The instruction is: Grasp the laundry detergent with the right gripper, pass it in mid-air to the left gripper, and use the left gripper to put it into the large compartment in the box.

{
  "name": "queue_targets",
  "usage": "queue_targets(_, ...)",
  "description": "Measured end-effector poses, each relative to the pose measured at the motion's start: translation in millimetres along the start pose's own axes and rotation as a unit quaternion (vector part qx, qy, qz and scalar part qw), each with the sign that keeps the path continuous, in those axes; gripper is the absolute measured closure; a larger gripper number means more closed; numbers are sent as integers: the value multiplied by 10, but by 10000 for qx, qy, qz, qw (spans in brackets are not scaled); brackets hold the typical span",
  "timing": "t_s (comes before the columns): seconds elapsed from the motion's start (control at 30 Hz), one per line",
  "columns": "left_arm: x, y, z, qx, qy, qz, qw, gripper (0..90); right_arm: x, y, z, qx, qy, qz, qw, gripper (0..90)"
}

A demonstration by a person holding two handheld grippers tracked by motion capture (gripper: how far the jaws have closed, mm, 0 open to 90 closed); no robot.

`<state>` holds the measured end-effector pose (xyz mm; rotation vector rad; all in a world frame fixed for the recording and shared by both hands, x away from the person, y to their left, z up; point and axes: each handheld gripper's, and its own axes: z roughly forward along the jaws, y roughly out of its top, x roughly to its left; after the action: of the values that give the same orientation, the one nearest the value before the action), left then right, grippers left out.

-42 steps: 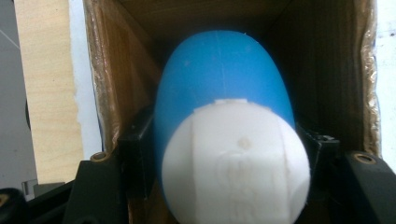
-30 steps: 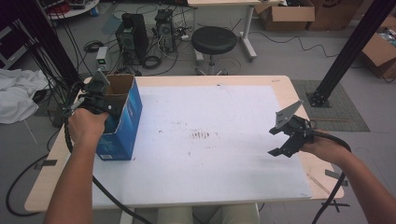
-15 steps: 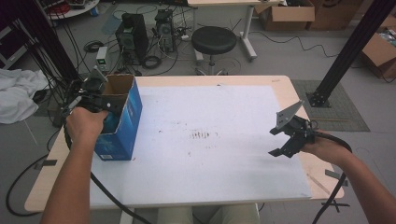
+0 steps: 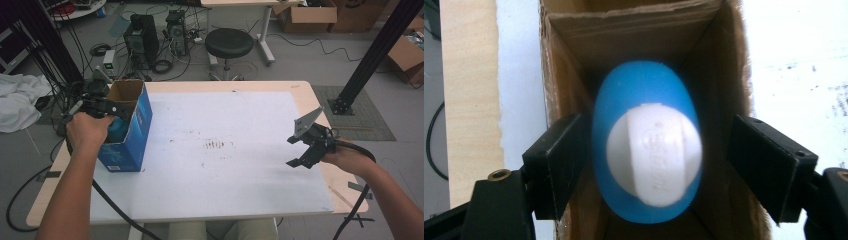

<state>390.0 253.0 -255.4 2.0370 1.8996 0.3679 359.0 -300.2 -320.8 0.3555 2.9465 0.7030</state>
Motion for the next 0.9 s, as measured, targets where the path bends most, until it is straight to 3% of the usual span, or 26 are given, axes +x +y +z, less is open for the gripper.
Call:
queue_targets(0.3, -35, 37, -210, -154, 20, 156, 9998, 237, 3, 2, -11, -16, -2, 0, 10000, 189)
queue_targets(0.53, -137, 85, -351, -269, 13, 409, 9988, 226, 4, 32, 6, 7, 30, -1, 10000, 192)
queue_targets(0.9, -347, 130, -408, -424, -122, 755, 9962, 183, 2, 31, 19, -12, 52, 2, 10000, 194)
